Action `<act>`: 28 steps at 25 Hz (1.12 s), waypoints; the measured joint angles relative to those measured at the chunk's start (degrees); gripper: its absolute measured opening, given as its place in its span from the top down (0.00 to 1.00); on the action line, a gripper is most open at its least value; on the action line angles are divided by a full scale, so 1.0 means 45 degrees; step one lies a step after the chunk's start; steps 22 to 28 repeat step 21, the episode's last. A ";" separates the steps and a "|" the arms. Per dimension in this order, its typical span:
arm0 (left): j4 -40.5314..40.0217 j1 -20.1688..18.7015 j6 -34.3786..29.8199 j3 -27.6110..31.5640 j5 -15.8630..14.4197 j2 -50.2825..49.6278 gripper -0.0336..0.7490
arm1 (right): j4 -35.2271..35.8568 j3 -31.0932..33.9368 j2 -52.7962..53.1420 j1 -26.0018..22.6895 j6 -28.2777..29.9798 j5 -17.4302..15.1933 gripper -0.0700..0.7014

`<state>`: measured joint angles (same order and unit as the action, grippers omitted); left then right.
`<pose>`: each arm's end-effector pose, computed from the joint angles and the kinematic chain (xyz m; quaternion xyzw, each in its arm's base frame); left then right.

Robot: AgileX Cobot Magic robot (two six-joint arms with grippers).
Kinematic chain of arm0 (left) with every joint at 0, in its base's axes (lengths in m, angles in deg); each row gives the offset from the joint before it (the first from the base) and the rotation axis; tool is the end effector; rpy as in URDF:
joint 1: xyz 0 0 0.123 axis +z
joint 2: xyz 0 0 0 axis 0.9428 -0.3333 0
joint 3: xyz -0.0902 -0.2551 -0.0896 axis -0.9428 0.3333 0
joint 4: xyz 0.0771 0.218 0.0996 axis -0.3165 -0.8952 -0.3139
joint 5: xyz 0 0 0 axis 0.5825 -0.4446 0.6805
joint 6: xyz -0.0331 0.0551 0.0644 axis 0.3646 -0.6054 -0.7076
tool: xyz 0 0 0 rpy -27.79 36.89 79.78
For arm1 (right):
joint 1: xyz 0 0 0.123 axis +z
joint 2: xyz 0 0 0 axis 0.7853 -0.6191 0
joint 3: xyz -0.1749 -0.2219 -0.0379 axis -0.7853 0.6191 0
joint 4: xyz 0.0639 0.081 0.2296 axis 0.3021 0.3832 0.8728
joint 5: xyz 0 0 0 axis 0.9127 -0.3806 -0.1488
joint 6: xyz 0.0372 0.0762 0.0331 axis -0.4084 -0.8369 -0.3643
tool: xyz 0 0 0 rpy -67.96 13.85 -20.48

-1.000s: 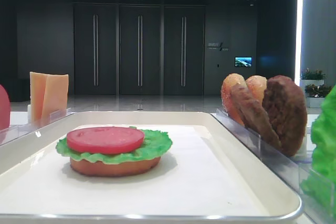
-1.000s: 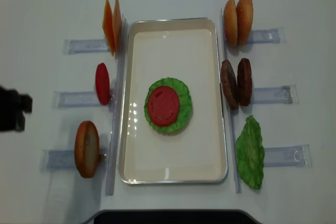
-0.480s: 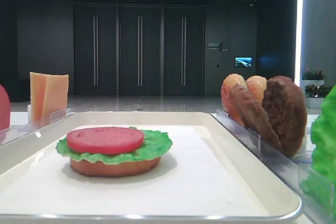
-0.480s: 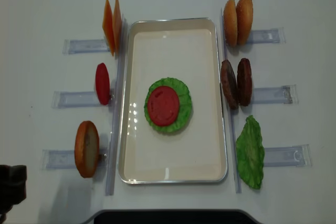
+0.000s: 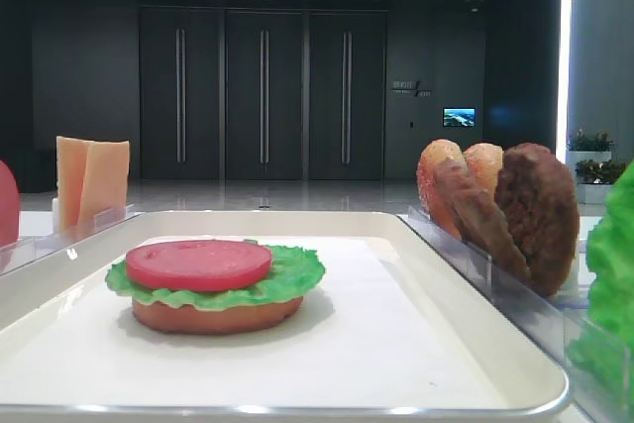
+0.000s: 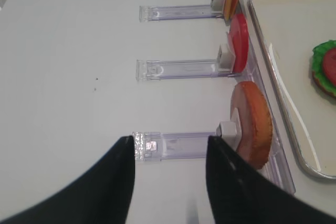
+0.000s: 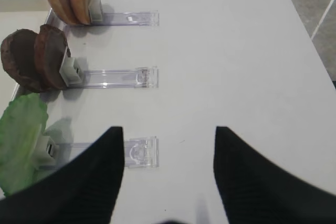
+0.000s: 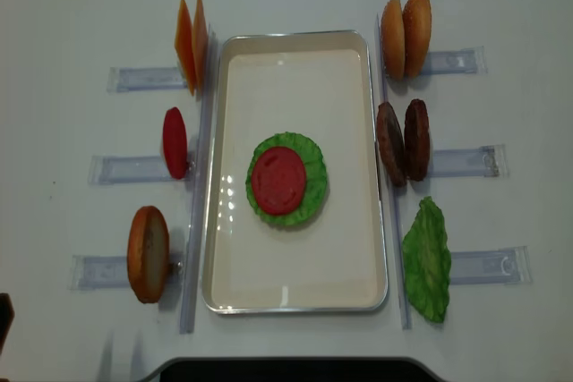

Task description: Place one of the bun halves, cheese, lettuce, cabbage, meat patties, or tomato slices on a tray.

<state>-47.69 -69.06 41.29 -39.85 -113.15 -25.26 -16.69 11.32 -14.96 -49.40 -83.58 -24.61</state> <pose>-0.0061 0.0025 0.2656 -0.0028 0.8689 0.0282 0.4941 -0.0102 0.0010 0.2733 -0.0240 0.8676 0.0163 0.4964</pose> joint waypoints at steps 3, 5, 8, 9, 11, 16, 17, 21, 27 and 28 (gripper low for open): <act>0.0037 0.0000 -0.0014 0.0000 0.0000 0.0000 0.54 | 0.0000 0.0000 0.0000 0.0000 0.0000 0.0000 0.43; 0.0037 0.0000 -0.0026 0.0000 0.0000 0.0000 0.56 | 0.0000 0.0000 0.0000 0.0000 0.0000 0.0000 0.43; 0.0037 0.0000 -0.0038 0.0000 0.0000 0.0000 0.59 | 0.0000 0.0000 0.0000 0.0000 0.0000 0.0000 0.43; 0.0037 0.0000 -0.0038 0.0000 0.0000 0.0000 0.61 | 0.0000 0.0000 0.0000 0.0000 0.0000 0.0000 0.43; 0.0037 0.0000 -0.0038 0.0000 0.0000 0.0000 0.63 | 0.0000 0.0000 0.0000 0.0000 0.0000 0.0000 0.43; 0.0037 0.0000 -0.0046 0.0000 0.0000 0.0000 0.68 | 0.0000 0.0000 0.0000 0.0000 0.0000 0.0000 0.43; 0.0037 0.0000 -0.0046 0.0000 0.0000 0.0000 0.69 | 0.0000 0.0000 0.0000 0.0000 0.0000 0.0000 0.43; 0.0041 0.0000 -0.0046 0.0000 0.0000 0.0000 0.74 | 0.0000 0.0000 0.0000 0.0000 0.0000 0.0000 0.43; 0.0041 0.0000 -0.0046 0.0000 0.0000 0.0000 0.74 | 0.0000 0.0000 0.0000 0.0000 0.0000 0.0000 0.43; 0.0041 0.0000 -0.0046 0.0000 0.0000 0.0000 0.74 | 0.0000 0.0000 0.0000 0.0000 0.0000 0.0000 0.43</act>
